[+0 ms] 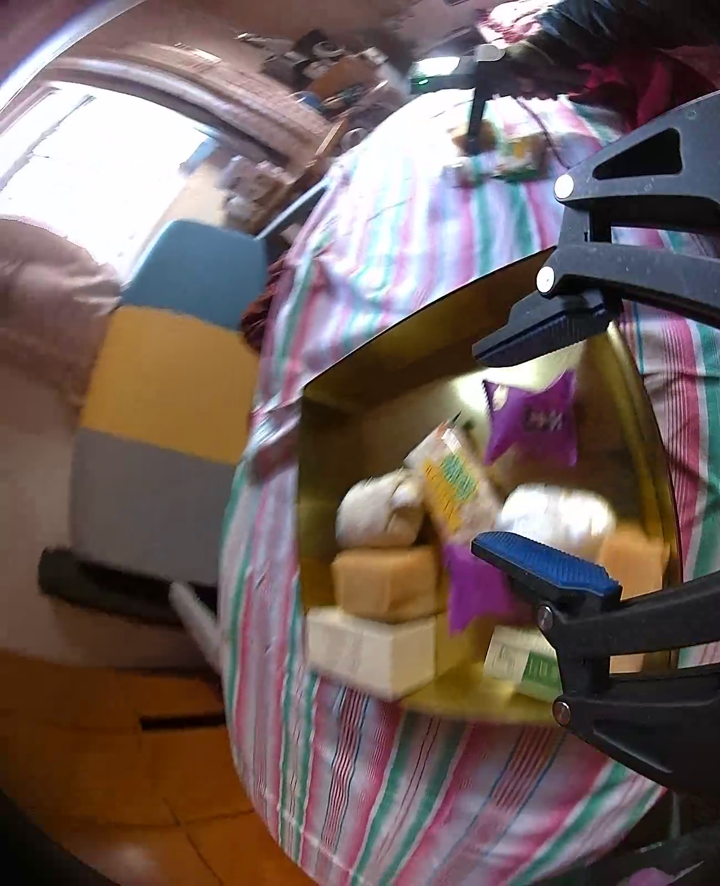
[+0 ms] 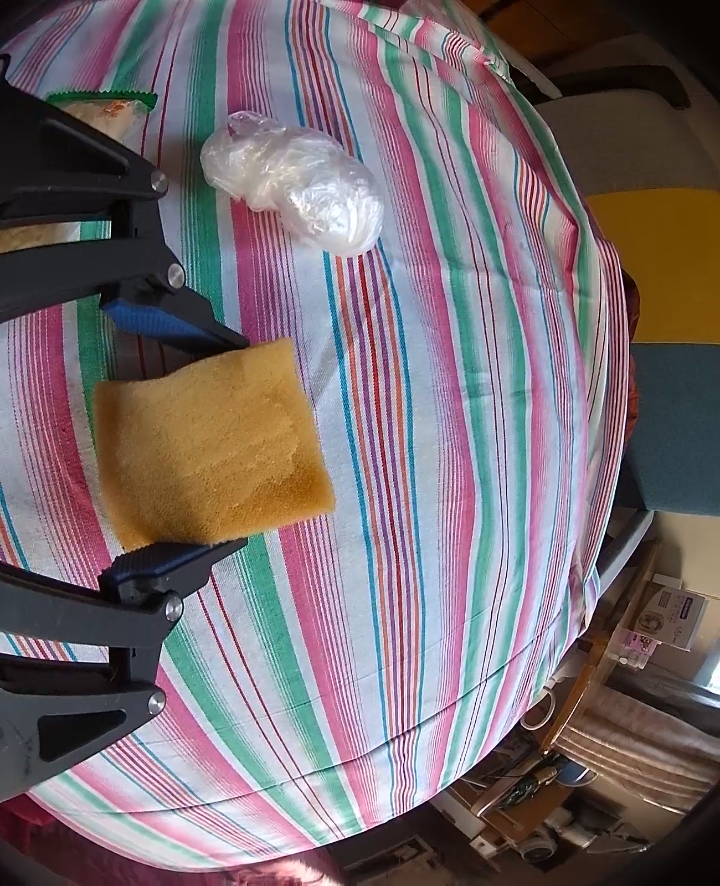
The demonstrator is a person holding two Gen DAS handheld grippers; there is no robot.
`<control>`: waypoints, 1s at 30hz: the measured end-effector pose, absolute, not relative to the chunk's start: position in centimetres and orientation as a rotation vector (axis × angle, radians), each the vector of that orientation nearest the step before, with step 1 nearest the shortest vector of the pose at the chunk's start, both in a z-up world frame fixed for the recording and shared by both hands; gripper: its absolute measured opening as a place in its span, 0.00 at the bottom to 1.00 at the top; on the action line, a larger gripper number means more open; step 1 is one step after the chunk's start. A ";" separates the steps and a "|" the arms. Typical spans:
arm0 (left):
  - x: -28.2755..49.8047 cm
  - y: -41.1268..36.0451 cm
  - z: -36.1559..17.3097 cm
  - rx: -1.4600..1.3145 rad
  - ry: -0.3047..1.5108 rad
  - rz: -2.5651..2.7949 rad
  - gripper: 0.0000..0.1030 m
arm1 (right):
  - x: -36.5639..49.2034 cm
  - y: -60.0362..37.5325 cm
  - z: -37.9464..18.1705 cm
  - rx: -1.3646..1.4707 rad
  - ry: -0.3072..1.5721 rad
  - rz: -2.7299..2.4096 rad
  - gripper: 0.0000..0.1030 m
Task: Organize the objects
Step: 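Carry the orange sponge into the gold tray and open the right tool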
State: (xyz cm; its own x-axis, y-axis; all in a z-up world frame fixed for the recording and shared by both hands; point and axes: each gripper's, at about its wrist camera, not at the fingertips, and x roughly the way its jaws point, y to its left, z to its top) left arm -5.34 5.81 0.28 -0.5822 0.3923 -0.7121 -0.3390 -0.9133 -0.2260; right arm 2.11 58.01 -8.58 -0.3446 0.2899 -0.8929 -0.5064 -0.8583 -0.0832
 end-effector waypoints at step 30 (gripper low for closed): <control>-4.1 -5.3 -2.9 -1.171 -0.341 2.607 0.60 | -12.6 21.3 -3.5 -1.594 -0.091 2.887 0.61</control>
